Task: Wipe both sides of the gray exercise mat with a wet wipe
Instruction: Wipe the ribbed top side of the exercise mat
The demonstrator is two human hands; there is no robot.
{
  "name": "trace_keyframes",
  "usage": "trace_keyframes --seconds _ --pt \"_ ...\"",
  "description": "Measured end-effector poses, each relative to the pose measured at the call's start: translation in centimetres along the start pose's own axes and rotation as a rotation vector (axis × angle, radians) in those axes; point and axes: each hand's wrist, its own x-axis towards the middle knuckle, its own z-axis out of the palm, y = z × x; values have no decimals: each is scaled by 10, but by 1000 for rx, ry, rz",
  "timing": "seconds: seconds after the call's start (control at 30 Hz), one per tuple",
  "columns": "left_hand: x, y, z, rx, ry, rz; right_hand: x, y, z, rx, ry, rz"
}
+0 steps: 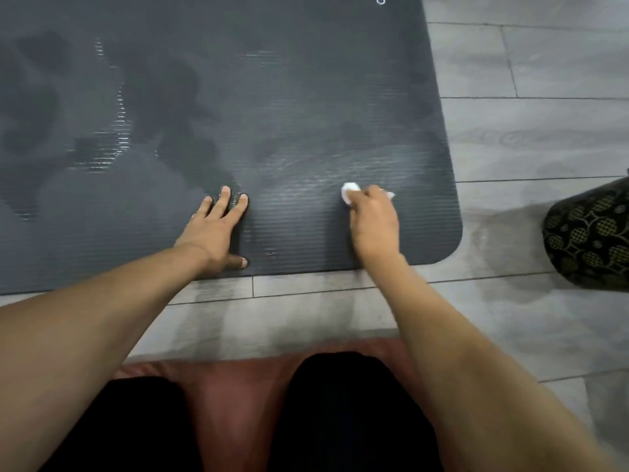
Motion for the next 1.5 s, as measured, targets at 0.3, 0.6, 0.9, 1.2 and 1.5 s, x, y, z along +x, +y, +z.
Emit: trace_keyframes --seconds 0.3,0.6,0.9,1.2,1.5 --pt "-1 1 0 -8 8 -7 -3 -6 -12 1 -12 256" --pt "-1 0 0 -5 14 12 -24 -63 0 30 -273 -167" --pt "0 0 1 3 7 -1 -20 19 -31 -9 -35 358" --pt "0 2 -1 3 -2 -14 -45 -83 0 212 -405 -279" --pt "2 3 0 27 -1 -20 -34 104 -54 114 107 614"
